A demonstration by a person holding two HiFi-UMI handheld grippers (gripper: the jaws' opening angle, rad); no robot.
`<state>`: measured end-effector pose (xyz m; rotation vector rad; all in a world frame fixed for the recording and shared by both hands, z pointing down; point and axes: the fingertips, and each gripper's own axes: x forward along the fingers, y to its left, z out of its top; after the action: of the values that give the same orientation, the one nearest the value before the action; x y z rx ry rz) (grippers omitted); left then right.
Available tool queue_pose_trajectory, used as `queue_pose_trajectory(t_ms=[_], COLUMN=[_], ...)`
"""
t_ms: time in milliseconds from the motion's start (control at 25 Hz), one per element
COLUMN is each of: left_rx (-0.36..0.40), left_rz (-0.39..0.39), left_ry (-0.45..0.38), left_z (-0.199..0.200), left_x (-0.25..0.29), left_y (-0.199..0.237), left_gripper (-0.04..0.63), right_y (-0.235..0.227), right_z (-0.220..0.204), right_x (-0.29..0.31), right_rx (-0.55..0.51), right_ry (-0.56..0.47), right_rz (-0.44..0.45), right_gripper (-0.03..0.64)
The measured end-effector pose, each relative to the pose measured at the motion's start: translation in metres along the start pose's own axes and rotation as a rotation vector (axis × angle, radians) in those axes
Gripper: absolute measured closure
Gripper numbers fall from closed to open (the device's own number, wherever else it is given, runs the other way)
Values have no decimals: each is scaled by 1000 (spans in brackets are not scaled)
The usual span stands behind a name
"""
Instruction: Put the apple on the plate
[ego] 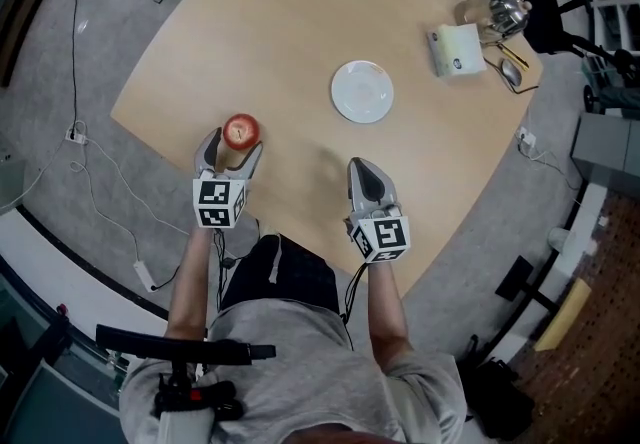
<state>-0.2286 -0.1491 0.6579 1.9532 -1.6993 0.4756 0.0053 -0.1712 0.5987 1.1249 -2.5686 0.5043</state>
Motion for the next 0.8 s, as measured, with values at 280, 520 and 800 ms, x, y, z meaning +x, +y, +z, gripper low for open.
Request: queue_pose_trajectory(t_ms=[280, 520, 800], left_rx=[10, 27, 68], left_rz=[-5, 9, -2], left_ry=[30, 42, 47], left_z=[-9, -11, -10], left_x=[16, 17, 18], left_y=[4, 4, 2], left_gripper=[189, 224, 224], right_y=[-7, -11, -13], right_z=[-7, -10, -14], right_x=[9, 8, 4], right_rx=[12, 9, 7], right_ry=[10, 22, 30], right_rz=[-8, -16, -27], right_gripper=[611, 611, 611])
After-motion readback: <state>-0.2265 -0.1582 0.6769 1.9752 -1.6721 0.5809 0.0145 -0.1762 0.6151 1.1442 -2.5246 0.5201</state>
